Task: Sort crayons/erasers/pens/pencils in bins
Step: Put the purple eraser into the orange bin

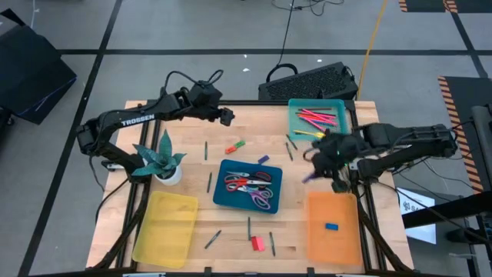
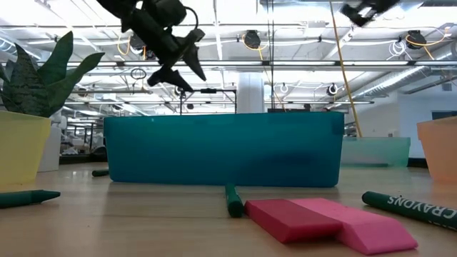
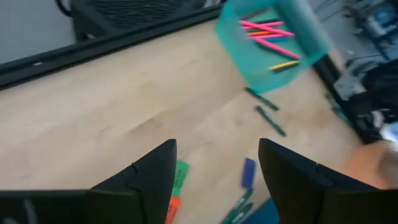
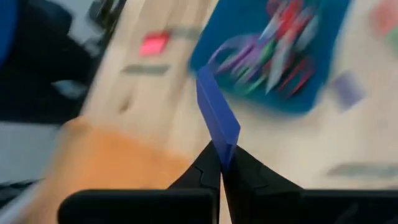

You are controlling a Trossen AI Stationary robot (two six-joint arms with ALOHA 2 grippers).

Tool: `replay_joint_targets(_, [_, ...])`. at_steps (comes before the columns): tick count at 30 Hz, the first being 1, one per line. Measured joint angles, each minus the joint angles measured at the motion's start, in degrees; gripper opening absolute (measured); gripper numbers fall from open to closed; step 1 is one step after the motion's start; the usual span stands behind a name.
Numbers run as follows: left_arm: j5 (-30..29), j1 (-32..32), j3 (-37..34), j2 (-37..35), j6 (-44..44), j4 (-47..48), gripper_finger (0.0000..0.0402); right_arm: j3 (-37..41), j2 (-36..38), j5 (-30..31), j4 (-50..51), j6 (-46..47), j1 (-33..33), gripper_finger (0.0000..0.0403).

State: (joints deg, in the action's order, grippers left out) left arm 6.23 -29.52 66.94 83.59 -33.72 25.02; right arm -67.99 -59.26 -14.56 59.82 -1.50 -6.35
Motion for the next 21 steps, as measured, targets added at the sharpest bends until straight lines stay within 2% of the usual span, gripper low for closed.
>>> replay_joint_targets(5, [-1.8, 0.2, 0.0, 0.0, 1.2, 3.2, 0.0230, 0.3, -2.4, -8.0, 8.3, 24.2, -10.6, 0.0000])
replay_joint_targets(9, [-1.8, 0.9, 0.0, 0.0, 2.6, 7.7, 0.0230, 3.7, -4.8, -16.5, 7.5, 46.6, -18.2, 0.0000])
replay_joint_targets(15, [-1.8, 3.6, 0.0, 0.0, 3.5, 12.5, 0.0230, 14.8, -9.0, -25.3, -5.7, 74.0, -25.5, 0.0000])
replay_joint_targets(21, [-3.5, 5.8, 0.0, 0.0, 3.6, 12.5, 0.0230, 26.1, -11.1, -27.6, -27.7, 89.2, -29.6, 0.0000])
